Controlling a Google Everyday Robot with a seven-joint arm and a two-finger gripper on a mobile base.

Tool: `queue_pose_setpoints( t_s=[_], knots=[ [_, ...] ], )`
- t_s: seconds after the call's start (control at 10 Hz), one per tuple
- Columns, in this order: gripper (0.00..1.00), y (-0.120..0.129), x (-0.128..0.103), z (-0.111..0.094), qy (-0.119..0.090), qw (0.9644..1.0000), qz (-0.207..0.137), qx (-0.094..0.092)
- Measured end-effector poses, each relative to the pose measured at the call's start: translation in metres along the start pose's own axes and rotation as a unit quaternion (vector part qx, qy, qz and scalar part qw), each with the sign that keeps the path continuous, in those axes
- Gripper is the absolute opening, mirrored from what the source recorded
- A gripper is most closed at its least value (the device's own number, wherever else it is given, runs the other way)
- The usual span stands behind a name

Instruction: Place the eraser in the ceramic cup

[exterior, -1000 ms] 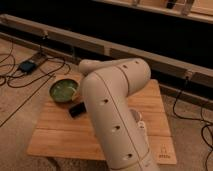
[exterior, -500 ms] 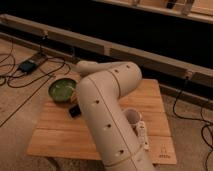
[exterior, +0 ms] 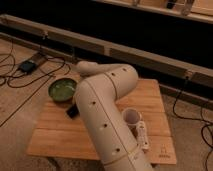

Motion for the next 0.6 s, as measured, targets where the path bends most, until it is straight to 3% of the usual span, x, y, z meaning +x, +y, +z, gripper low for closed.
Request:
queue_pose_setpoints(
  t_s=[0.3, 0.6],
  knots=[
    [0.02, 0.0011, -0.0017, -0.0009, -0.003, 1.0, 0.0, -0.003],
    [0.0, -0.0009, -0.0015, -0.002, -0.002, 1.0, 0.0, 0.0]
  ],
)
